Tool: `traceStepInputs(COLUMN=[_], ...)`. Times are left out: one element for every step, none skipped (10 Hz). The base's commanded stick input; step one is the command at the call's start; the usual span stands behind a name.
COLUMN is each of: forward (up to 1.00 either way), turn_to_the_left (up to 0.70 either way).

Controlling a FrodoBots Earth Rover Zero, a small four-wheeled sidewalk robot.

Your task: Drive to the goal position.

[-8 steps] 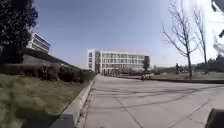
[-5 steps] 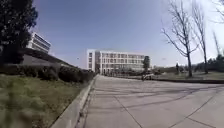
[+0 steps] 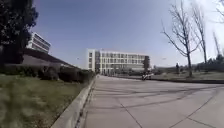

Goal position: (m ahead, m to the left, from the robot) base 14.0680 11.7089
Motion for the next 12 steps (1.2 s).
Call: traceStepInputs(forward=[0.70, 0.70, 0.70, 0.70, 0.70, 0.70, 0.70, 0.70, 0.70, 0.70, 0.70, 0.70], turn_to_the_left=[0.00, 0.00, 0.00, 0.00, 0.00, 0.00, 0.00, 0.00, 0.00, 0.00, 0.01, 0.04])
